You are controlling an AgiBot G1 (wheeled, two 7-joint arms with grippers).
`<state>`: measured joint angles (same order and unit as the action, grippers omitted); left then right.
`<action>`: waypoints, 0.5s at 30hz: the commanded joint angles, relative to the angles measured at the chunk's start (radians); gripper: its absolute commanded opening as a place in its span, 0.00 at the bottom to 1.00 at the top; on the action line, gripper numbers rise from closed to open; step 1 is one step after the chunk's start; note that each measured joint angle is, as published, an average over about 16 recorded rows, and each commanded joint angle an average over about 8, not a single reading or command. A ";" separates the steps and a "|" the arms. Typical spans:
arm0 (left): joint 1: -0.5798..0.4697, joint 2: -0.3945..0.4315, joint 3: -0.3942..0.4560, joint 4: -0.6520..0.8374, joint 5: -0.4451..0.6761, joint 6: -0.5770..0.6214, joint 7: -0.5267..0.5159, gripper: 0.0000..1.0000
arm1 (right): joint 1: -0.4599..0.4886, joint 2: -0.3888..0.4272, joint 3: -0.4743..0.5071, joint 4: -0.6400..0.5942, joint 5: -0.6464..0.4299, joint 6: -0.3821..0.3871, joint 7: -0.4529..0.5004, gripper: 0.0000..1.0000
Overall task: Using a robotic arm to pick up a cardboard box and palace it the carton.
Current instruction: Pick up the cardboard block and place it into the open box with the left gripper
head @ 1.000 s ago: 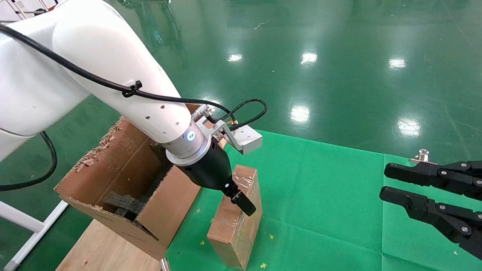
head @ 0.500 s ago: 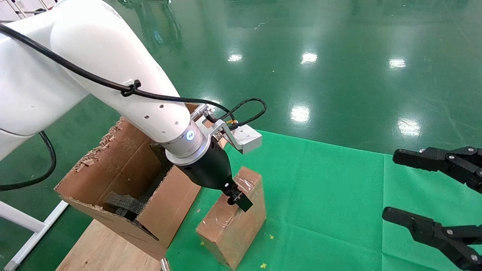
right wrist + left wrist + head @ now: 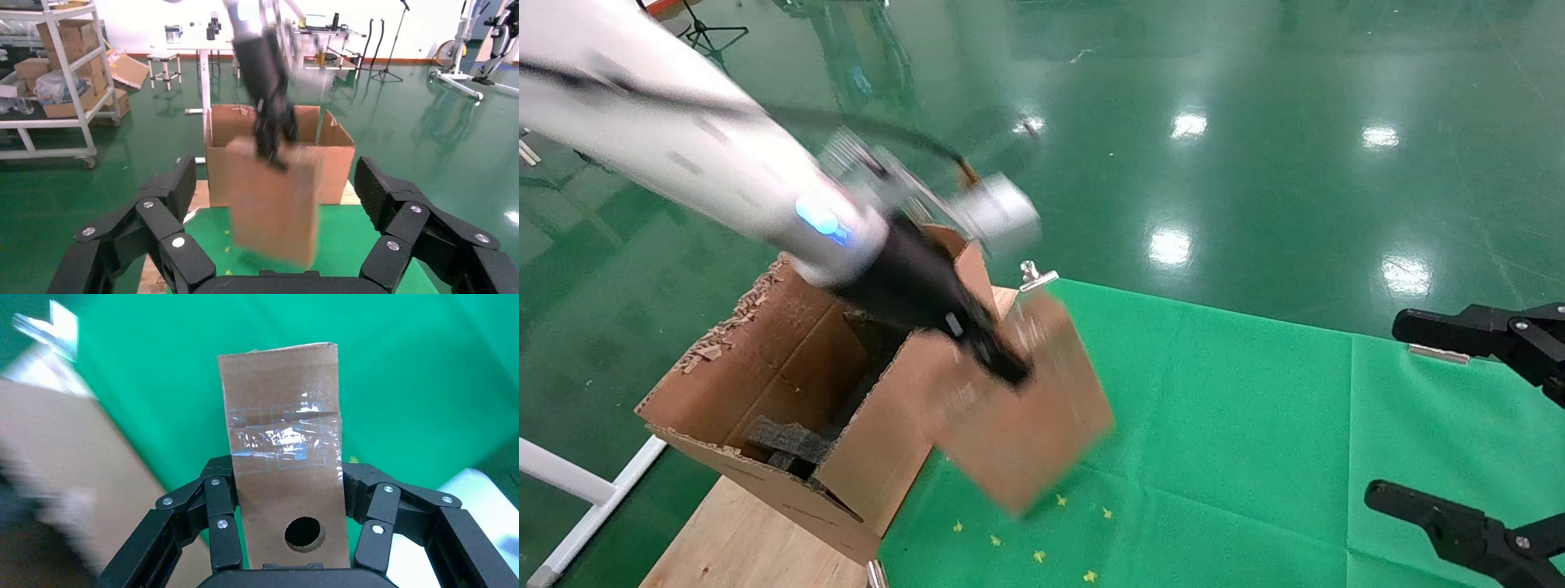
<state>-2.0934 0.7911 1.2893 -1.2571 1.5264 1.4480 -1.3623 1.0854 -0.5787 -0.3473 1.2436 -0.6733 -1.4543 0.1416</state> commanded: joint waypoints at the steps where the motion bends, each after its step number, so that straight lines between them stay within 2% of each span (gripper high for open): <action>1: -0.026 -0.053 -0.032 0.014 -0.031 -0.005 0.072 0.00 | 0.000 0.000 0.000 0.000 0.000 0.000 0.000 1.00; 8: -0.158 -0.139 -0.094 0.280 -0.027 0.024 0.335 0.00 | 0.000 0.000 0.000 0.000 0.000 0.000 0.000 1.00; 15: -0.262 -0.169 -0.095 0.547 0.035 0.082 0.597 0.00 | 0.000 0.000 0.000 0.000 0.000 0.000 0.000 1.00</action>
<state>-2.3293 0.6351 1.2053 -0.7147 1.5689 1.5132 -0.7792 1.0855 -0.5787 -0.3474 1.2436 -0.6733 -1.4542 0.1416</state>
